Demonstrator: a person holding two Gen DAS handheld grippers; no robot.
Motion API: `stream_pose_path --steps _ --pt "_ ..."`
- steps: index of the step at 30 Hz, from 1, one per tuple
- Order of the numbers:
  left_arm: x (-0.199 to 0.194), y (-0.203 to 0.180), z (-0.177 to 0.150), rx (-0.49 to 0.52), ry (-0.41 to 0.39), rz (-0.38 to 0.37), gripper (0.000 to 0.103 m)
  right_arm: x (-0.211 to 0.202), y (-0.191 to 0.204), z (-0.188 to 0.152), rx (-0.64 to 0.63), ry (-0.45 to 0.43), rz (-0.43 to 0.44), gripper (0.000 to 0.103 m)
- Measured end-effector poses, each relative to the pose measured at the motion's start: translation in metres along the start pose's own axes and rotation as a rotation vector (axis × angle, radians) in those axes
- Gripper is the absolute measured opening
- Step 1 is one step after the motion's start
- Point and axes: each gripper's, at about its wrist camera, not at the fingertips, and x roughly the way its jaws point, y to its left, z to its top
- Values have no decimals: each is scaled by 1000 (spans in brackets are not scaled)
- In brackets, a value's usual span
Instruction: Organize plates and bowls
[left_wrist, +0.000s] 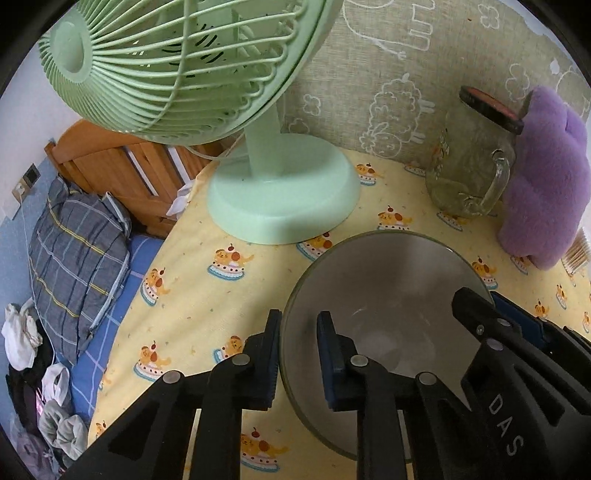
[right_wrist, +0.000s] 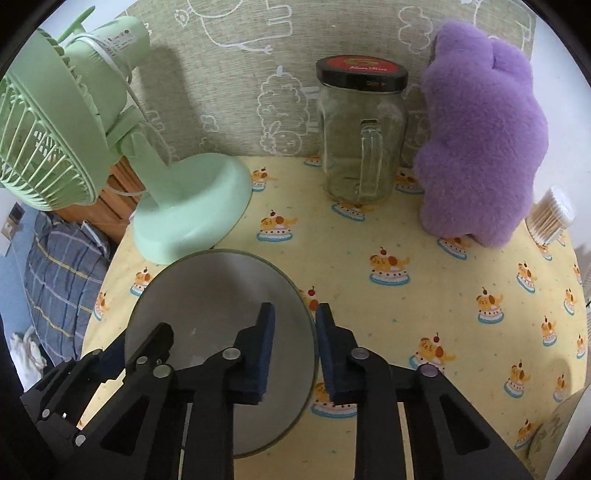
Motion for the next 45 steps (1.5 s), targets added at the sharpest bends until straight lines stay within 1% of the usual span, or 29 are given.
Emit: stream_pose_path --steps 5,12,17,23,29,35,39,45 --pt "-2 2 -1 -3 16 -4 16 -3 1 0 0 3 -7 23" --pt "-11 3 -10 2 37 -14 17 -15 1 -10 -6 11 -18 23" --pt "-25 7 -20 8 39 -9 17 -26 3 -19 -7 24 -16 23" --pt "-44 10 -27 11 24 -13 17 -44 6 -28 -10 11 -17 23" --pt "-73 15 -38 11 -9 -23 17 -74 10 -40 -17 -12 -24 23" --pt "-99 19 -51 21 -12 -42 17 -106 14 -57 -11 -28 -40 23" --pt "-117 25 -62 31 -35 -45 17 -128 18 -71 -5 -47 -38 23" --pt "-138 35 -82 61 -33 -54 17 -152 26 -96 20 -53 -44 23"
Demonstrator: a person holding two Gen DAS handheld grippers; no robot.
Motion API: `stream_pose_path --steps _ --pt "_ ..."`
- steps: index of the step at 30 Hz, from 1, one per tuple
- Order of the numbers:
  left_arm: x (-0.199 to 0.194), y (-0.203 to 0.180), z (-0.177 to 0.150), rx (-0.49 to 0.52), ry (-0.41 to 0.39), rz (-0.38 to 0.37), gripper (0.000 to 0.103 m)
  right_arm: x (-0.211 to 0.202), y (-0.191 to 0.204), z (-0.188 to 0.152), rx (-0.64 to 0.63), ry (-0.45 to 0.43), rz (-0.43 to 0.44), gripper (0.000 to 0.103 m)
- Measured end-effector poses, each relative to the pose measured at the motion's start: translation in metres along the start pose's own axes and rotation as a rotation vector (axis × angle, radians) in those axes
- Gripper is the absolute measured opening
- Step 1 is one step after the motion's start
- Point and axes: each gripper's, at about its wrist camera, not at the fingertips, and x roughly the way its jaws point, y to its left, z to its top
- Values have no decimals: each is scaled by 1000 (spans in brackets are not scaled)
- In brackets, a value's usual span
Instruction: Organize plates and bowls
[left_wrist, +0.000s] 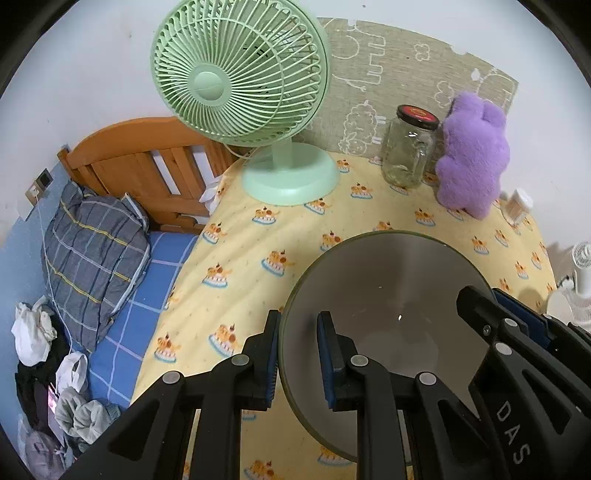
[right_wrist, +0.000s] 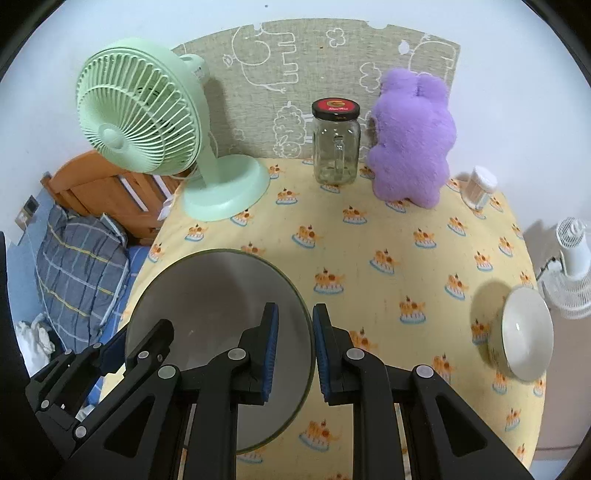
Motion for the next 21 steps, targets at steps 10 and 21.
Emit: stream_pose_path --steps 10,21 --pt "-31 5 -35 74 -9 -50 17 -44 6 -46 52 -12 -51 23" --pt "-56 13 -73 147 -1 -108 17 -79 14 -96 115 -22 -106 23"
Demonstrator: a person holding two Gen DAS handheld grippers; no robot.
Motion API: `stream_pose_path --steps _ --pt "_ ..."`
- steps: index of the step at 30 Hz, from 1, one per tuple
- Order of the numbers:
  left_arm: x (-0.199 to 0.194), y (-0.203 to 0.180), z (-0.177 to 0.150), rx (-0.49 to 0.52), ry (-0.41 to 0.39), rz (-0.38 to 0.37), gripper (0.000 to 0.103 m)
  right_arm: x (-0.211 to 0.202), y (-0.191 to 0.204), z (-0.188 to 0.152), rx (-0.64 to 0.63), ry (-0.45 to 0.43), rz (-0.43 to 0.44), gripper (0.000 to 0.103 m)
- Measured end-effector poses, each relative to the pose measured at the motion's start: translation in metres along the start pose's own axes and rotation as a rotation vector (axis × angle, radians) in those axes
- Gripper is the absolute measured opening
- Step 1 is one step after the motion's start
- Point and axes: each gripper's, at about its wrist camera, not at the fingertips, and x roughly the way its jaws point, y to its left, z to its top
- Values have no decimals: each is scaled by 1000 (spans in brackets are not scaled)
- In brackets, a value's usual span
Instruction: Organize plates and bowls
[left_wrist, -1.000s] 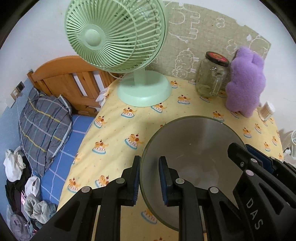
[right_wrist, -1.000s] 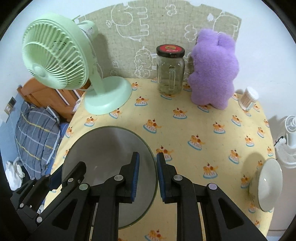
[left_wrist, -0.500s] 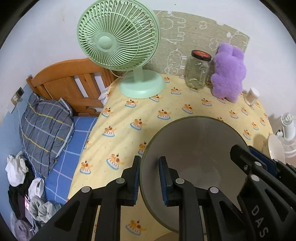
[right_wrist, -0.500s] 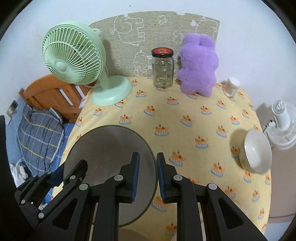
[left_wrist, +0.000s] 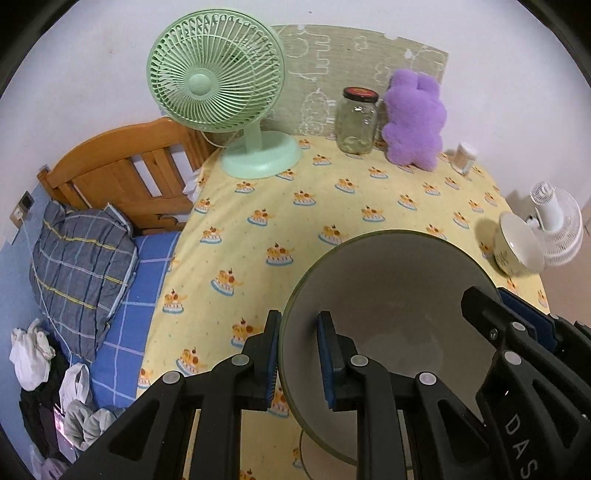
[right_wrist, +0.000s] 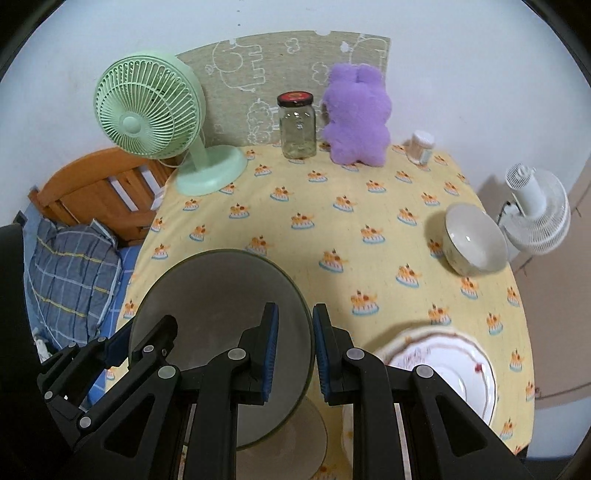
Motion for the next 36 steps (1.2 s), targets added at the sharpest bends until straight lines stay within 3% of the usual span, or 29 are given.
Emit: stream_pose_path --steps 16,36 --pt "-3 -10 -48 60 26 -68 17 -10 -12 -55 58 35 -59 23" --pt "30 -8 -74 88 141 -55 17 26 -12 -81 65 171 -61 22"
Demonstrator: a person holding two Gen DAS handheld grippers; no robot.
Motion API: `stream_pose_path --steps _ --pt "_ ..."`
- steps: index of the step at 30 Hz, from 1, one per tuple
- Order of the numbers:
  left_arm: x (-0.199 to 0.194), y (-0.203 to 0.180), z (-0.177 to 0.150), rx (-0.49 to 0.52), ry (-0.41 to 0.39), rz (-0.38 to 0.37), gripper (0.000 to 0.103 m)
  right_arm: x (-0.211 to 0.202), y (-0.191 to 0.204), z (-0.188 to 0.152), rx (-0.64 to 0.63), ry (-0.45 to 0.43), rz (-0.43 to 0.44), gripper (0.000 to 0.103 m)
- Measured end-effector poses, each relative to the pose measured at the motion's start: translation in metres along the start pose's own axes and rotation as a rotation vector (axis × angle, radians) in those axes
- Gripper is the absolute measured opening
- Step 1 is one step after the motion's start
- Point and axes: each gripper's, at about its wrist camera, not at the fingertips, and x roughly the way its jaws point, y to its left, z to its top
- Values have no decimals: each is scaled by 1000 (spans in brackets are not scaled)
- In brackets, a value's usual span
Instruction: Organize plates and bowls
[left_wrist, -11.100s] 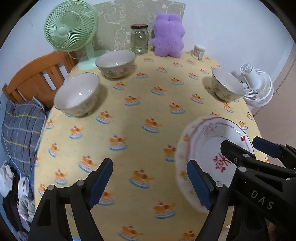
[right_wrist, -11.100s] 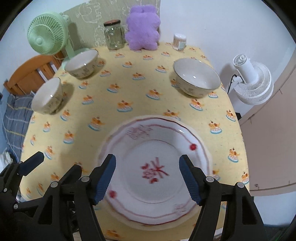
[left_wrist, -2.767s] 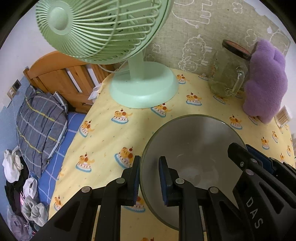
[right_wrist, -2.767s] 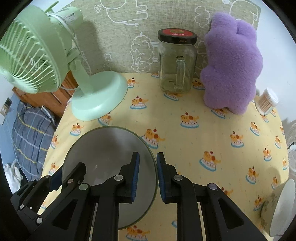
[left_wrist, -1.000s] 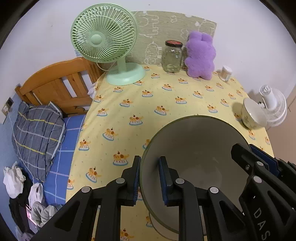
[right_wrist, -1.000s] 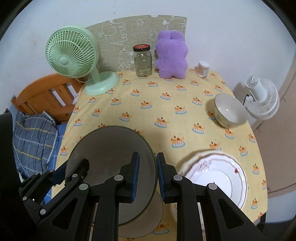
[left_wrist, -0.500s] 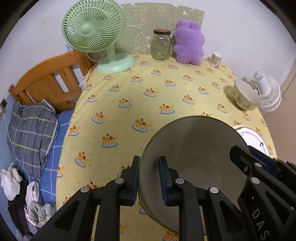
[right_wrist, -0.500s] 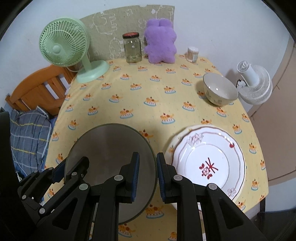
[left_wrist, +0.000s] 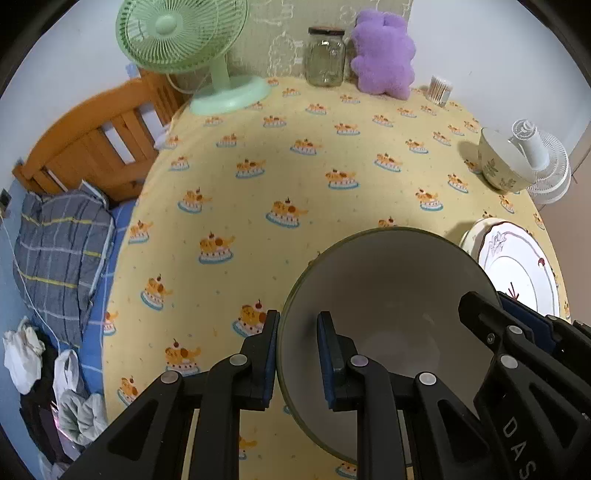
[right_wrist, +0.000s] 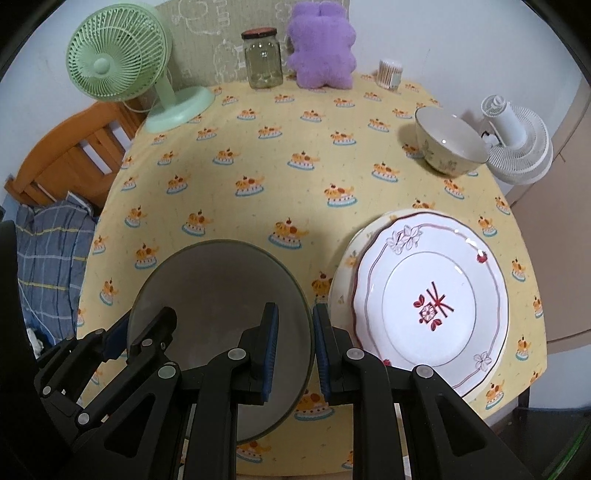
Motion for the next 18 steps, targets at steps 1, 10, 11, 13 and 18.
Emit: stream_pose_path --steps 1,10,11,13,18 --pt "2 1 0 -1 7 1 17 2 1 0 -2 6 0 22" --pt "11 0 -1 18 28 9 17 13 2 0 -3 29 -5 22" --pt "11 -1 -1 23 26 10 17 14 1 0 -2 28 -6 22" --pt "11 -2 0 30 24 13 17 14 -1 0 0 26 -5 22" --pt "11 -2 -1 43 28 0 19 15 -1 -1 -4 29 -6 24"
